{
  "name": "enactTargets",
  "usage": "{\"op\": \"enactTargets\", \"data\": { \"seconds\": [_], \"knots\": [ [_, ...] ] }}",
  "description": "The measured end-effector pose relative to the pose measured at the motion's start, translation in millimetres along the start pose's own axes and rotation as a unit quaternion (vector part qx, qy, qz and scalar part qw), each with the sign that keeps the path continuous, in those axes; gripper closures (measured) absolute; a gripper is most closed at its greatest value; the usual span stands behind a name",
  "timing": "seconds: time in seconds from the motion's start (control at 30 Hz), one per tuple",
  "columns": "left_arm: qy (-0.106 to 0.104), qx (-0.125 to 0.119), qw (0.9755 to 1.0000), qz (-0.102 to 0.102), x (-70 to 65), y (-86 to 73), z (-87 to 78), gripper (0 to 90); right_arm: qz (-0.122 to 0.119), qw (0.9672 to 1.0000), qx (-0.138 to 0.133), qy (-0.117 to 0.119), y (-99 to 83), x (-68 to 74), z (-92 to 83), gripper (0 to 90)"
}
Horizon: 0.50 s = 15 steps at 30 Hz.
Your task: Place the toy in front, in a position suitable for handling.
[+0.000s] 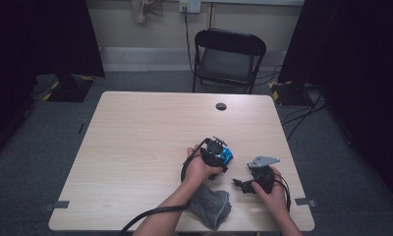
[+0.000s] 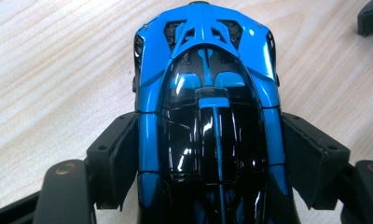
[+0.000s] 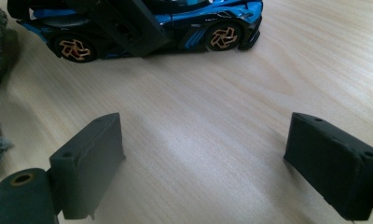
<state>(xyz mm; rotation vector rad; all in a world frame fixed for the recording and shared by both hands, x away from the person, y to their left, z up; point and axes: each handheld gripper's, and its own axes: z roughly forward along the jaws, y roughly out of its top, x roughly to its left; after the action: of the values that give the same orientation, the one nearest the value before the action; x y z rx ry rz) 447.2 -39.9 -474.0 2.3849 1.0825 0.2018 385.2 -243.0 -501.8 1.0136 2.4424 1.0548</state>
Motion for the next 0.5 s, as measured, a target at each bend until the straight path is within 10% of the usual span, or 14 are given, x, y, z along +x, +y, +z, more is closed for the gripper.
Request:
{"op": "enactTargets", "data": {
  "seconds": [0.5],
  "knots": [
    [0.011,0.001,0.9999,0.013,-2.7,2.0,-1.2,28.1,0.000,1.0000,0.000,0.000,0.0,-0.1,0.0,10.7]
  ]
}}
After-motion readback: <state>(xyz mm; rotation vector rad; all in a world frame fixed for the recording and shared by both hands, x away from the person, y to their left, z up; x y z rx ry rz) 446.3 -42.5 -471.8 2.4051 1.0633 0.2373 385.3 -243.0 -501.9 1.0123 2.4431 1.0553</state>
